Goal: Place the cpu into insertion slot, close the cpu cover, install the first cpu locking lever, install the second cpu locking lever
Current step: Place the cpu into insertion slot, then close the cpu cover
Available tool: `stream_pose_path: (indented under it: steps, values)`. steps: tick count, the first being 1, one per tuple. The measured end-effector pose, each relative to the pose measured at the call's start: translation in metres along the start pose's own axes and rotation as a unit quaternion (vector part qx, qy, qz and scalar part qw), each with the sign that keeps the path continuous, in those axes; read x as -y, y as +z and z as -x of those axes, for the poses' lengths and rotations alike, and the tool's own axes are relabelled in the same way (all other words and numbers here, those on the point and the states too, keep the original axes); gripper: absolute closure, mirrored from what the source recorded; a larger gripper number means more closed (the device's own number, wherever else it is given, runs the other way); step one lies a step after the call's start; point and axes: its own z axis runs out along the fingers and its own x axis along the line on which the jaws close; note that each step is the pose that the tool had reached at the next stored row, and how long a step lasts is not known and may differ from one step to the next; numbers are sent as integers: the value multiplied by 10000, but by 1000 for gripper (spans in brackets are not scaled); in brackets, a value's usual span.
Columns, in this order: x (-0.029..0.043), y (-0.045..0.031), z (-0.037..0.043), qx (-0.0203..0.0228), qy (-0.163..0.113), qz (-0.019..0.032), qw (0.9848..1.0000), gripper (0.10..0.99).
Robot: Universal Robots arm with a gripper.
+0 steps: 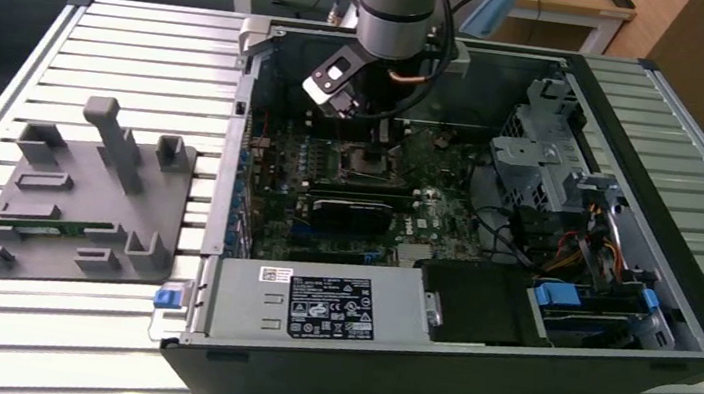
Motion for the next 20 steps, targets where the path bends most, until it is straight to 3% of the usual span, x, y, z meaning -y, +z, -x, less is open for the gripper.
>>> stream_pose_path:
  steps: [12,20]
  values:
    - [-6,-54,1,-1,0,-2,10000,980]
    - [-13,-182,4,-2,0,-2,10000,980]
